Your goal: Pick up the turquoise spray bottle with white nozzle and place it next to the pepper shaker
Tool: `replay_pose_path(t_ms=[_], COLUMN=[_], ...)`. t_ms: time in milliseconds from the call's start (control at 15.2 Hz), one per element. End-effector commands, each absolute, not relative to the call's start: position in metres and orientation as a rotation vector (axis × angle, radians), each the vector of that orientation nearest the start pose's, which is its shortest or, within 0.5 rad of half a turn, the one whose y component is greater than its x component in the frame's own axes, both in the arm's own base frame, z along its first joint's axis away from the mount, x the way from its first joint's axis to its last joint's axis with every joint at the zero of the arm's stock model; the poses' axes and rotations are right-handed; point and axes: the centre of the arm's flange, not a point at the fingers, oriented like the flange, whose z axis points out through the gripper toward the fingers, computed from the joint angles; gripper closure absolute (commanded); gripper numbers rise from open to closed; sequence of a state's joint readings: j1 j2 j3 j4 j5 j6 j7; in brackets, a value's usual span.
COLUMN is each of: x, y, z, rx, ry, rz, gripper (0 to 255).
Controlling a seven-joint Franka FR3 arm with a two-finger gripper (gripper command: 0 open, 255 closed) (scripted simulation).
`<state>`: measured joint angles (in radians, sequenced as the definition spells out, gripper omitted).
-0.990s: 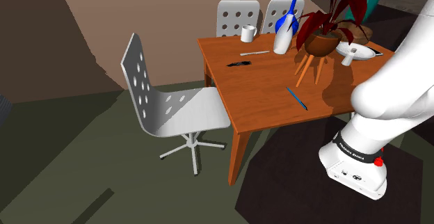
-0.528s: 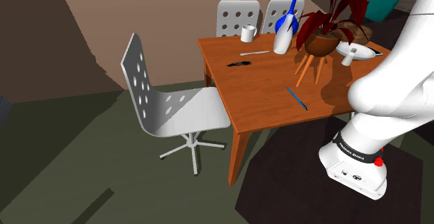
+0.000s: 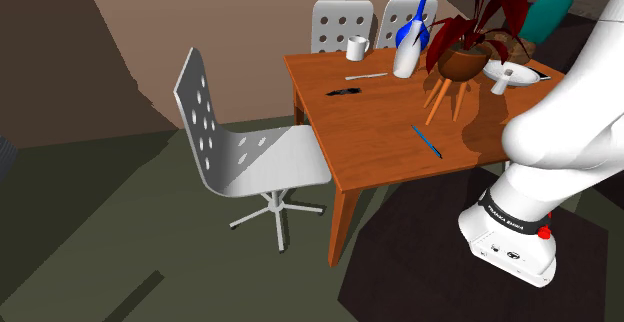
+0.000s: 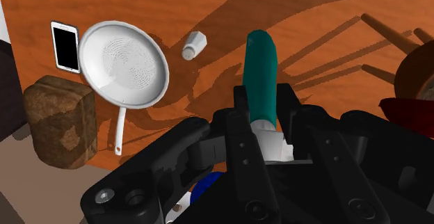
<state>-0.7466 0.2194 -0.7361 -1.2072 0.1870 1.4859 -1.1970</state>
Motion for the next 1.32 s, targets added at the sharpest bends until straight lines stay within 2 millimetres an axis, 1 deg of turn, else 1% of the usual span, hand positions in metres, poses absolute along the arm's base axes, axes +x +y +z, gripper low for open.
replay_pose_path(t_ms=[0, 1254], x=[0.131, 0.131], y=[-0.582, -0.582], z=[0.677, 0.577], rx=[-3.218, -3.218], ry=[0.385, 0.385], rz=[-0.104, -0.104], gripper=[255, 255])
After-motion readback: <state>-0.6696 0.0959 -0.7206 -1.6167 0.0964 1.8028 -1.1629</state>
